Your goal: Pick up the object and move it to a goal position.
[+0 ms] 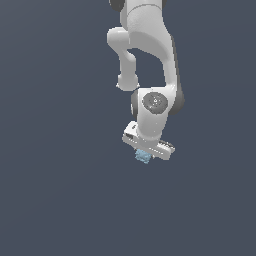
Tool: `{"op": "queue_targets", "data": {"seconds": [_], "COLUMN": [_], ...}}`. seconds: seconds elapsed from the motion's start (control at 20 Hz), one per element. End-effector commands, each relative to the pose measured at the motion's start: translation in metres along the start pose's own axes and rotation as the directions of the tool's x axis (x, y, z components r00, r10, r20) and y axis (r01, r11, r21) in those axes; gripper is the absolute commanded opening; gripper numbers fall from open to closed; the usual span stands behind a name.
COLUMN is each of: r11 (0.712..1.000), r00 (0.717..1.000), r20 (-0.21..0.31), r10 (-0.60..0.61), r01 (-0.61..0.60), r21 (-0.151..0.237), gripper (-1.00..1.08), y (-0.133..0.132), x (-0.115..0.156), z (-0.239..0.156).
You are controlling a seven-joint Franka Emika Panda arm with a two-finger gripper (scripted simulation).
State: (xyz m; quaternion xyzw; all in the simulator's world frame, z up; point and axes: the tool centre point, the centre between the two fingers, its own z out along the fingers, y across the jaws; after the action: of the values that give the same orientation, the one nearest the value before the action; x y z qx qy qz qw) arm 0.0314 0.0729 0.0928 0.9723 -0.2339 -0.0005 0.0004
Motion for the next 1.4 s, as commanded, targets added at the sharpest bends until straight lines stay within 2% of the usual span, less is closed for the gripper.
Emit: {"op": "queue_targets", "data": {"seconds": [0.0, 0.85, 1.35], "r11": [1.000, 1.000, 1.000], "r00": [1.000, 1.000, 1.000], "r20": [-0.001, -0.001, -0.001], "r10": [0.000, 0.000, 0.000], "r01": [0.000, 0.000, 0.000], "r21": [0.001, 0.000, 0.000], "gripper": [-1.00, -1.00, -1.00], "y": [-0.009, -0.082, -0.115], "x": [-0.002, -0.018, -0.023], "z": [-0.022, -0.200, -0.274]}}
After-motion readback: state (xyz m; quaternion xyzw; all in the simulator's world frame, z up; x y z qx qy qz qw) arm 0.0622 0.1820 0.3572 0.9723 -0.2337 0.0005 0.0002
